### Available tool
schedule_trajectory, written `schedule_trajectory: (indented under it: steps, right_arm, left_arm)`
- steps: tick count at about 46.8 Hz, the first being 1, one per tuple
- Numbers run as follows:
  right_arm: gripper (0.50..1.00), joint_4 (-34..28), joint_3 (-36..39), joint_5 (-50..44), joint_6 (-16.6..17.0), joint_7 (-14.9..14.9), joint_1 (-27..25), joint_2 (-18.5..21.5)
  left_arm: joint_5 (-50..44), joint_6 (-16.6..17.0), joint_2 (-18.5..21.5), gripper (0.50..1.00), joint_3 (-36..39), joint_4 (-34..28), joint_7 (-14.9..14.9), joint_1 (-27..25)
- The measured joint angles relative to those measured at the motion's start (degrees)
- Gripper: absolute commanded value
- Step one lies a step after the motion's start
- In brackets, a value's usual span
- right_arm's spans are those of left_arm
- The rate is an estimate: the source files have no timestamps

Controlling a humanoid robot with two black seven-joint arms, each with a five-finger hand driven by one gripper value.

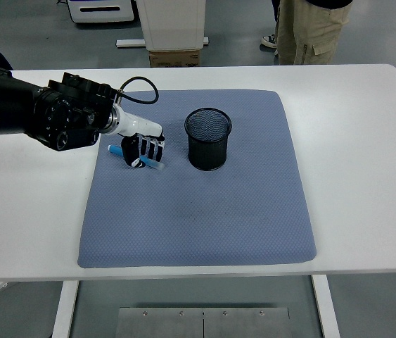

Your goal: Left hand places marker in pen holder

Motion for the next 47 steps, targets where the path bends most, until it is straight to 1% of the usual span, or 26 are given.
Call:
schedule_trajectory:
  steps: [11, 15, 18, 37, 41, 47]
  right_arm:
    - [1.000, 0.00, 0.02, 0.00, 0.00, 0.00, 0.00, 0.00]
    - [1.000, 0.00, 0.02, 0.00, 0.00, 0.00, 0.00, 0.00]
    - [1.000, 0.00, 0.02, 0.00, 0.00, 0.00, 0.00, 0.00]
    - [1.000, 0.00, 0.01, 0.00, 0.00, 0.00, 0.00, 0.00]
    - [1.000, 0.00, 0.01, 0.00, 0.00, 0.00, 0.00, 0.00]
    - [1.000, 0.00, 0.02, 0.00, 0.00, 0.00, 0.00, 0.00]
  left_arm:
    - [0.07, 0.54, -0.29, 0.602, 0.17, -0.17, 0.05, 0.34]
    - [0.23, 0.54, -0.29, 0.575, 0.17, -0.17, 0.04, 0.35]
    - [0.60, 0.54, -0.29, 0.566, 0.18, -0.17, 0.03, 0.35]
    - [0.93, 1.05, -0.29, 0.566, 0.18, -0.18, 0.03, 0.75]
    - [0.95, 1.05, -0.29, 0.584, 0.18, -0.24, 0.03, 0.75]
    - [0.95, 0.91, -0.29, 0.590, 0.18, -0.26, 0.00, 0.70]
